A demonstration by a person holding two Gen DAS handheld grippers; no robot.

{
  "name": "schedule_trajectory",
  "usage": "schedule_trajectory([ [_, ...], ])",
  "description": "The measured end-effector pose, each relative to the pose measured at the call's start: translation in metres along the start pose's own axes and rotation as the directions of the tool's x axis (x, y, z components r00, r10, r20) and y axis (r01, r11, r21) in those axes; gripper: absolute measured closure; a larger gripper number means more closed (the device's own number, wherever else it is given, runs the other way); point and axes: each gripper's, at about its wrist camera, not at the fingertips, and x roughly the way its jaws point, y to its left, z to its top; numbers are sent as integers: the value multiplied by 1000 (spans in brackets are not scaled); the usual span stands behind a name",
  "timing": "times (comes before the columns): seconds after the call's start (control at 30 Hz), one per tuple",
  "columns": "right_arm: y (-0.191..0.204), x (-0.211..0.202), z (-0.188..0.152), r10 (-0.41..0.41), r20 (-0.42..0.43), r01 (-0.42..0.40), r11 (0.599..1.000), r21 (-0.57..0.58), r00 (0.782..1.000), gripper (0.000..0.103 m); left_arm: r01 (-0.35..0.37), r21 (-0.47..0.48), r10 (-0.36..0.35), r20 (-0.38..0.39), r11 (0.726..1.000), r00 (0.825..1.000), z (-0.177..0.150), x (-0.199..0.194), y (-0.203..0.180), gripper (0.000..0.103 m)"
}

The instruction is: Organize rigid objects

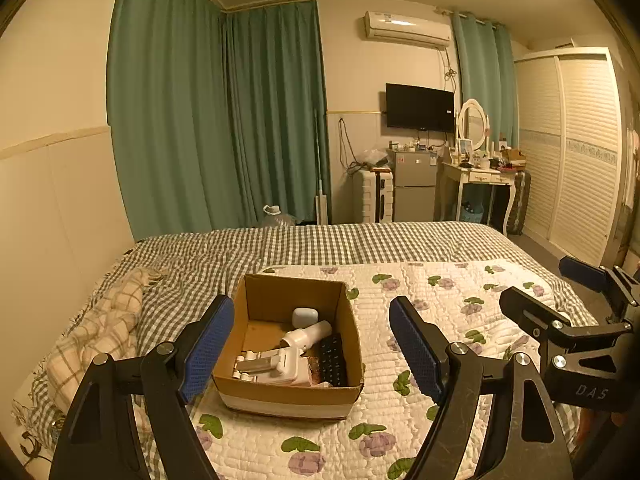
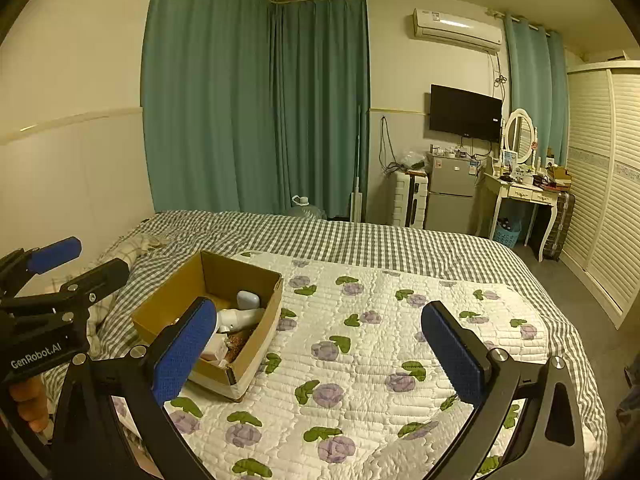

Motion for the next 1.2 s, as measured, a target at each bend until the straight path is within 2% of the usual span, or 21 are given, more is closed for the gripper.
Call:
schedule_trajectory([
  [0.77, -6, 3, -3, -2, -22, 3, 999, 36, 1000, 0, 1, 9, -1, -17, 1000, 1000, -3, 1, 2, 20],
  [1.2, 2, 9, -8, 3, -37, -3, 1000, 16, 999, 0, 6, -1, -6, -23, 1000, 1000, -4, 3, 7, 20],
])
